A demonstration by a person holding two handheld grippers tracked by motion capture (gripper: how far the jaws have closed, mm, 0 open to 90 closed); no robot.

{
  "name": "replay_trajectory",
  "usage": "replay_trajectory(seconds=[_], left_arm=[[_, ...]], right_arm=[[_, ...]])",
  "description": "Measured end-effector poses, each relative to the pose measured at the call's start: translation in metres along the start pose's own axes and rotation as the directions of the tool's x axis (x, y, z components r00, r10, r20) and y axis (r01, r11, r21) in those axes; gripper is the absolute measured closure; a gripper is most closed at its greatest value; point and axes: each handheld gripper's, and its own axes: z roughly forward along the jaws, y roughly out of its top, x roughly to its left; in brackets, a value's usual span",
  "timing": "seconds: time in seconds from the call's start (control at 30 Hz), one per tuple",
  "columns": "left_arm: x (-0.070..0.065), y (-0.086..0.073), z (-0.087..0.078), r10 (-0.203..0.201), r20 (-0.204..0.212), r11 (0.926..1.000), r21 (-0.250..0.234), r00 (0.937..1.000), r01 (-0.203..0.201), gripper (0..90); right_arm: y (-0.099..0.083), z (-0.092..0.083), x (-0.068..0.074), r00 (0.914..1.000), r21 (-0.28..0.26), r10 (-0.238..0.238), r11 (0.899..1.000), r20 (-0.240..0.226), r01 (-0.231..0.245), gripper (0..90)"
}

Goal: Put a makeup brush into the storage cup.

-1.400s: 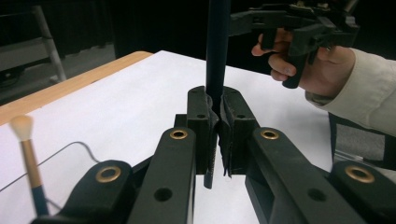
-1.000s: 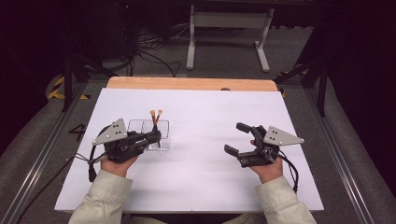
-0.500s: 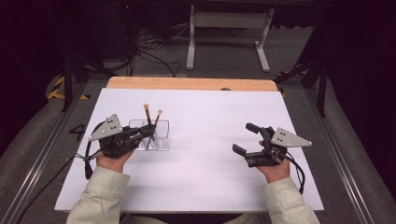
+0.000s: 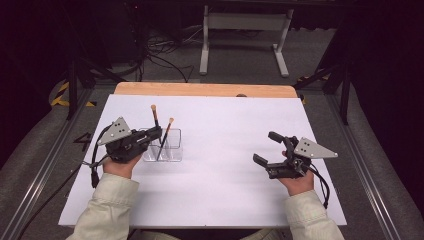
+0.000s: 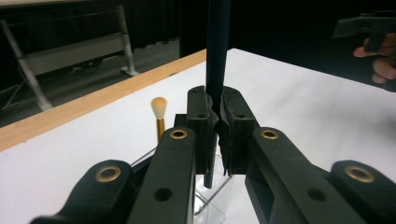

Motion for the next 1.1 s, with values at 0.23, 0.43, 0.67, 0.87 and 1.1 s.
replay_trajectory(seconds=[0.23,0.43,0.67,0.87,1.1], left_arm=[[0.006,-0.003,0.004,-0.013,-0.054,0.9999,0.0,0.9984,0.013,83.5],[0.009,-0.007,0.006,-0.016,-0.094,0.9999,-0.001,0.9955,0.016,83.5],[0.014,-0.015,0.006,-0.032,-0.107,0.9994,-0.016,0.9937,0.03,83.4],[0.015,-0.018,0.007,-0.042,-0.093,0.9991,-0.009,0.9948,0.042,83.4],[0.017,-0.029,0.011,-0.061,-0.102,0.998,0.012,0.9929,0.062,83.4]], right_arm=[[-0.001,-0.005,-0.003,0.9999,-0.011,0.008,1.0,0.014,-0.008,5.4],[-0.002,-0.006,-0.004,0.9998,-0.014,0.016,1.0,0.015,-0.016,5.4],[-0.002,-0.006,-0.004,0.9997,-0.016,0.022,1.0,0.009,-0.022,5.4],[-0.002,-0.006,-0.004,0.9994,-0.017,0.034,0.999,0.002,-0.034,5.3],[-0.003,-0.004,-0.004,0.9993,-0.02,0.037,0.999,-0.007,-0.037,5.4]])
